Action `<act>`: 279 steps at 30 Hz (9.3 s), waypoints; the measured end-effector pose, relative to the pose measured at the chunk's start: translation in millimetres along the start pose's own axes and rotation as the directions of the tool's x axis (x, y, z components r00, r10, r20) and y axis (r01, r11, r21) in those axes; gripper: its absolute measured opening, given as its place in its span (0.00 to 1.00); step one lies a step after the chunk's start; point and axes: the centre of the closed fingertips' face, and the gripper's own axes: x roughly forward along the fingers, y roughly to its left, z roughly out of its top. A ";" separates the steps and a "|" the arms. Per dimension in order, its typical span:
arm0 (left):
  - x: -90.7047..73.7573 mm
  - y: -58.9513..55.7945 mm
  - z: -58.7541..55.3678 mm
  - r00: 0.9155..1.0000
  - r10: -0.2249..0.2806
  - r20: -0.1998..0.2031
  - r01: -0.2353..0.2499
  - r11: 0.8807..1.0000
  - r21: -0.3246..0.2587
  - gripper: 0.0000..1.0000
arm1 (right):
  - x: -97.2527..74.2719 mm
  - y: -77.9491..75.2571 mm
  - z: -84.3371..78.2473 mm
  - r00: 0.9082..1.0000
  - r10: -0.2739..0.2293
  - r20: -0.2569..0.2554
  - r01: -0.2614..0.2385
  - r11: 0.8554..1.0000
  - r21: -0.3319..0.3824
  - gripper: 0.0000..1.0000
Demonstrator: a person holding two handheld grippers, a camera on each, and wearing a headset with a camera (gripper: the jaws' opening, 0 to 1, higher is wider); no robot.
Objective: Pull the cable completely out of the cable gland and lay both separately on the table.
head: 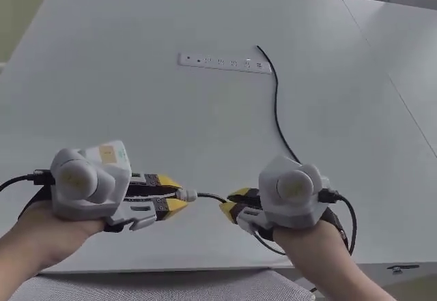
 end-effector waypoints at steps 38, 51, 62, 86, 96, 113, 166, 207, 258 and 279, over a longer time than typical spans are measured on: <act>-1.6 -3.1 -2.0 0.999 -0.029 -0.012 0.030 0.999 0.027 0.15 | 10.6 27.8 22.0 0.997 -0.041 -0.065 0.012 0.920 -0.392 0.00; -2.8 0.6 -0.1 1.000 -0.023 -0.003 0.023 1.000 0.021 0.15 | 11.9 10.9 8.5 0.995 -0.052 -0.080 0.038 0.986 -0.165 0.00; -3.9 0.3 -0.9 1.000 -0.019 0.003 0.019 1.000 0.018 0.15 | 15.2 -1.9 -10.1 0.994 -0.050 -0.100 0.052 0.998 0.023 0.00; -4.8 6.7 -1.3 1.000 -0.009 0.010 0.009 1.000 0.011 0.15 | 14.3 -9.6 -16.3 0.998 -0.041 -0.057 0.046 0.994 0.097 0.01; -3.7 5.9 -3.0 1.000 -0.011 0.002 0.011 1.000 0.012 0.15 | 8.9 -3.5 -6.2 0.999 -0.035 -0.018 0.035 0.999 0.022 0.13; -3.4 2.8 -3.5 1.000 -0.020 -0.001 0.020 1.000 0.009 0.15 | 15.3 36.8 35.9 1.000 0.007 -0.020 -0.014 0.918 -0.397 0.09; 3.3 11.3 5.7 1.000 0.002 0.007 -0.002 1.000 0.013 0.15 | 21.1 -23.3 -3.0 0.997 -0.053 -0.060 0.055 0.998 0.043 0.00; 3.5 10.4 3.5 1.000 0.005 -0.007 -0.005 1.000 0.002 0.15 | 10.1 17.7 34.9 1.000 0.026 0.000 -0.025 0.937 -0.349 0.15; 9.9 13.9 8.0 1.000 0.024 0.000 -0.024 1.000 -0.009 0.15 | 15.9 -4.1 23.7 1.000 0.017 -0.019 -0.020 0.985 -0.170 0.00; 10.7 14.9 8.5 0.999 0.035 -0.002 -0.035 0.999 -0.002 0.15 | 21.1 -32.9 -6.5 0.998 -0.007 -0.060 0.017 0.984 0.175 0.00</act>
